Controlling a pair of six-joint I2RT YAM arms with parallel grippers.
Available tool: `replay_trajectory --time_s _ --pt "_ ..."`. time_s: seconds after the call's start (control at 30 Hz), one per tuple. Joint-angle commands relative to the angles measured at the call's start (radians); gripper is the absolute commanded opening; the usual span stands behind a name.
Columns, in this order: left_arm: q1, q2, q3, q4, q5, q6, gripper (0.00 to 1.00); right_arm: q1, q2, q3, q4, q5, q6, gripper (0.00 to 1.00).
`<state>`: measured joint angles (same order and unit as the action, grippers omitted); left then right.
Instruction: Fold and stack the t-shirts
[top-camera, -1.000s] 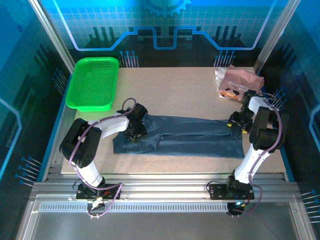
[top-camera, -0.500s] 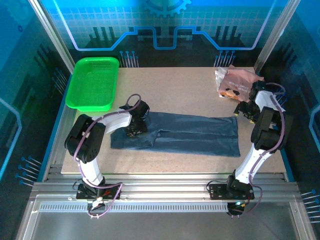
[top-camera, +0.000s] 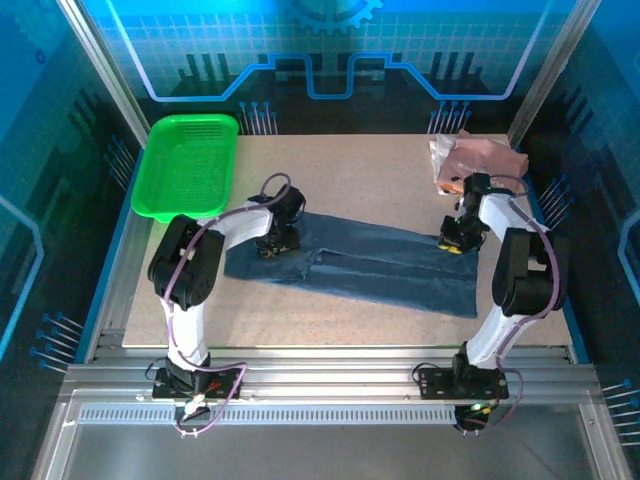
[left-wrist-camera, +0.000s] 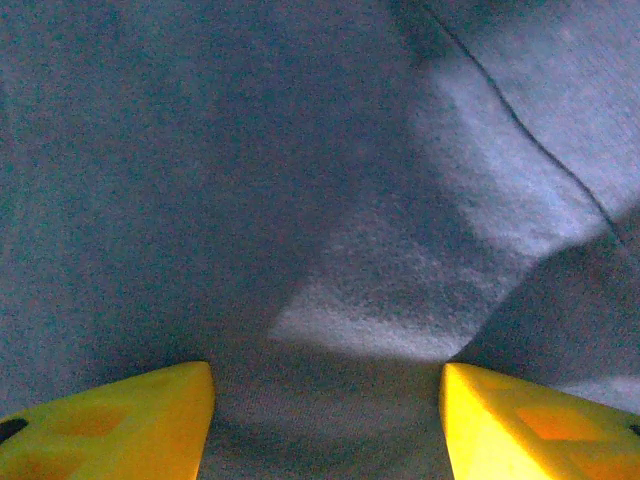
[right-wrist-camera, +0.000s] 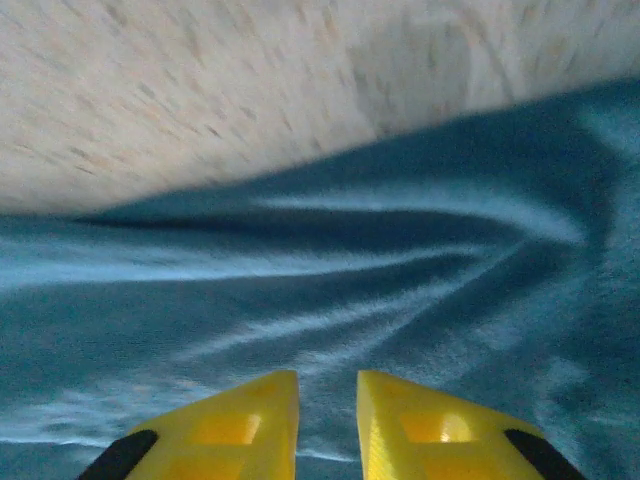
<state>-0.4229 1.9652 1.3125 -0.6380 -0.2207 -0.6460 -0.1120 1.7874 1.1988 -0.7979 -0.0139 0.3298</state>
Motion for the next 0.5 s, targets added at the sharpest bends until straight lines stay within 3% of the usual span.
replay_trajectory --time_s 0.0,0.23,0.47 --pt "0.034 0.071 0.101 -0.042 -0.009 0.003 0.63 0.033 0.046 -0.026 -0.043 0.112 0.012 0.2" --pt "0.09 0.277 0.432 -0.11 0.04 0.02 0.63 0.159 0.069 -0.075 -0.055 0.096 0.058 0.18" --pt "0.146 0.507 0.794 -0.163 0.179 0.029 0.63 0.282 0.064 -0.117 -0.072 -0.002 0.127 0.18"
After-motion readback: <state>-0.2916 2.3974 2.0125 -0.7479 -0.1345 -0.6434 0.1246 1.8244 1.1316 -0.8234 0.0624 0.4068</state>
